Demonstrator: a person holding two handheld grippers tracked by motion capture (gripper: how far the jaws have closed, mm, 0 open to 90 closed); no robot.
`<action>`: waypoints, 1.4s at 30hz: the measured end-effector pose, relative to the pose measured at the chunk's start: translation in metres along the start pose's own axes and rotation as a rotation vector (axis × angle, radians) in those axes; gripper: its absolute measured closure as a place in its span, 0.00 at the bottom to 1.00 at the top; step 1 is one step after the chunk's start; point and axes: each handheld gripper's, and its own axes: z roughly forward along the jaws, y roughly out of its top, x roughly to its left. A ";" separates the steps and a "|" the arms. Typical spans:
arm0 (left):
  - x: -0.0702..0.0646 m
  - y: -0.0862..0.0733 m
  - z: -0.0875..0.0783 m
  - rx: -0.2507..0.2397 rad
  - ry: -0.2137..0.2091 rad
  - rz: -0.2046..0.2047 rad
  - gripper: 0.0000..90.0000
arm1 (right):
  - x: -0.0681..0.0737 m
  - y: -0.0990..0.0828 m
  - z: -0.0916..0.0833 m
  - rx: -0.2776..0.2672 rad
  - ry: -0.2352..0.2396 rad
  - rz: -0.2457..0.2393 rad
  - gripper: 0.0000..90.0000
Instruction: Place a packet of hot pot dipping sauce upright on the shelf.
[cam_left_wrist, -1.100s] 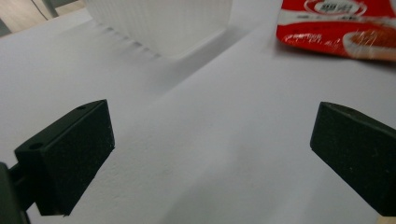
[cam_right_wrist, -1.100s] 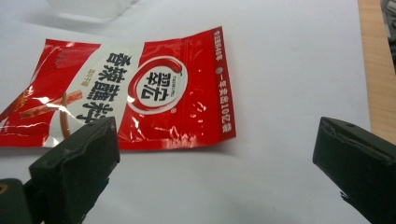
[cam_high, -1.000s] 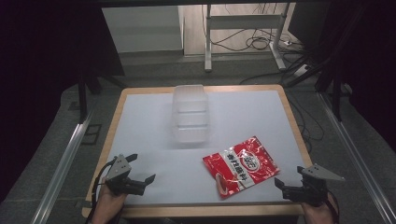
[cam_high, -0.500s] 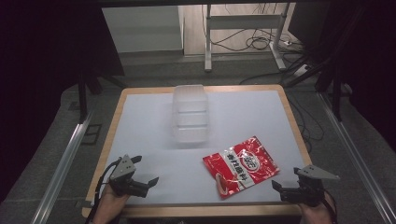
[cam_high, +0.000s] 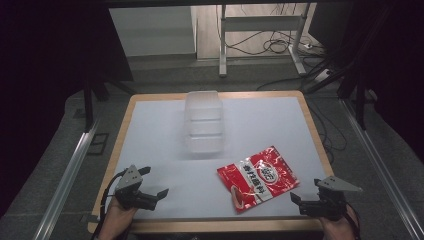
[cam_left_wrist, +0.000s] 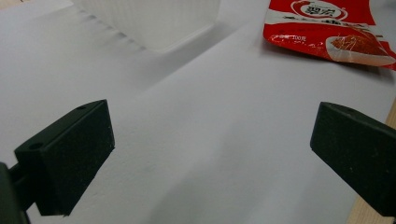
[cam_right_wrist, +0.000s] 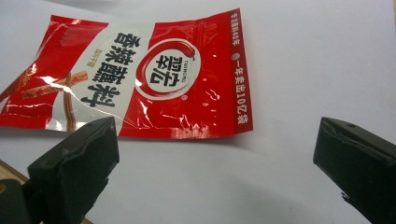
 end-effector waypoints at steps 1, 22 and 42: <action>0.000 0.000 0.000 -0.001 -0.001 0.000 0.00 | 0.000 0.001 0.000 -0.002 0.000 -0.003 0.00; -0.002 0.001 0.004 0.005 -0.002 0.019 0.00 | -0.010 0.013 0.010 -0.044 -0.027 -0.017 0.00; -0.004 0.000 0.008 0.015 0.020 0.051 0.00 | -0.017 0.024 0.054 0.020 0.039 -0.058 0.00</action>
